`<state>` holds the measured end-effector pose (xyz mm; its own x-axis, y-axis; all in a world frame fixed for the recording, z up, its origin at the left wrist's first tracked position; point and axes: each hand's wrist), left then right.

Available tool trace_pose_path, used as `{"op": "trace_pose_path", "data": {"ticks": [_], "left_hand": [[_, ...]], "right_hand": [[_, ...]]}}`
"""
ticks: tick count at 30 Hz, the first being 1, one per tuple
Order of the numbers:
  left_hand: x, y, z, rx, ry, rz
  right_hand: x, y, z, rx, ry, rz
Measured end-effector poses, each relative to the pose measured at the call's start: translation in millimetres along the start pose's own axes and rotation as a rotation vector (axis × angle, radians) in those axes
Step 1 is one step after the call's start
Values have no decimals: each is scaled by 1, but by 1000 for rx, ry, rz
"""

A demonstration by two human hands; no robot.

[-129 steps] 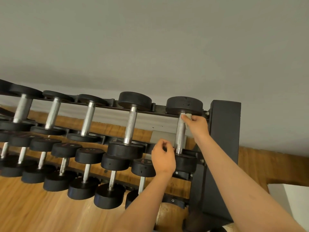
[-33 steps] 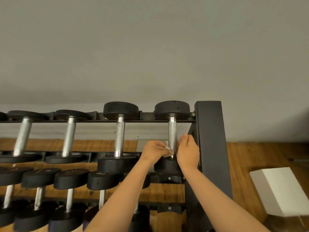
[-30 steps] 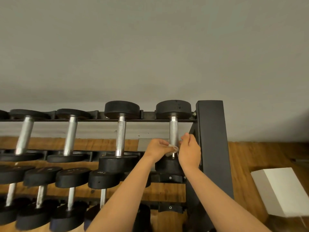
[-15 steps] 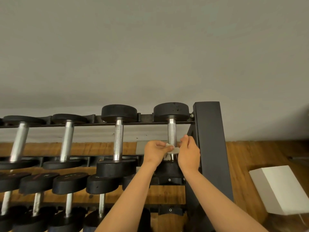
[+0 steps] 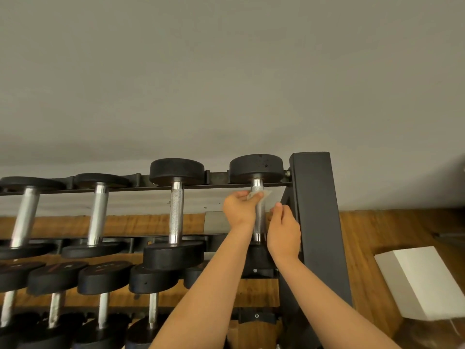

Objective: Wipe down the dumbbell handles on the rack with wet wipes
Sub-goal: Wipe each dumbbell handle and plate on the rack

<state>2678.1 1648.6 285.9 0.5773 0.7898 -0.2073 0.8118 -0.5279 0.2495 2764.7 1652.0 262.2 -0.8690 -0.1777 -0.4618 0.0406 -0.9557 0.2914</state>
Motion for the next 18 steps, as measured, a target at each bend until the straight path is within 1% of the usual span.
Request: {"op": "trace_pose_path", "data": {"ticks": [6,12,16,18], "left_hand": [[6,3,11,22,103,-139],[19,-21,-4,-98,164,-156],[14,-20,5,-126,286,-206],[13,-19,2,-184,333,-210]], "right_hand": [[1,-1,-2,2,0,-7],[1,-1,-1,5,10,-14],[0,-1,-1,3,10,1],[0,-1,-1,-2,6,7]]}}
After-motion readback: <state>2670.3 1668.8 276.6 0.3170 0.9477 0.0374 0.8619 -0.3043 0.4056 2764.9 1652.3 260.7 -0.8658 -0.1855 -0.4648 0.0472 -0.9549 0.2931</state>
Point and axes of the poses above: each hand's wrist, its own y-axis away from the middle knuckle, its own x-axis out of the palm, z = x × y, and after that the axes turned 9 degrees about x, right-handed
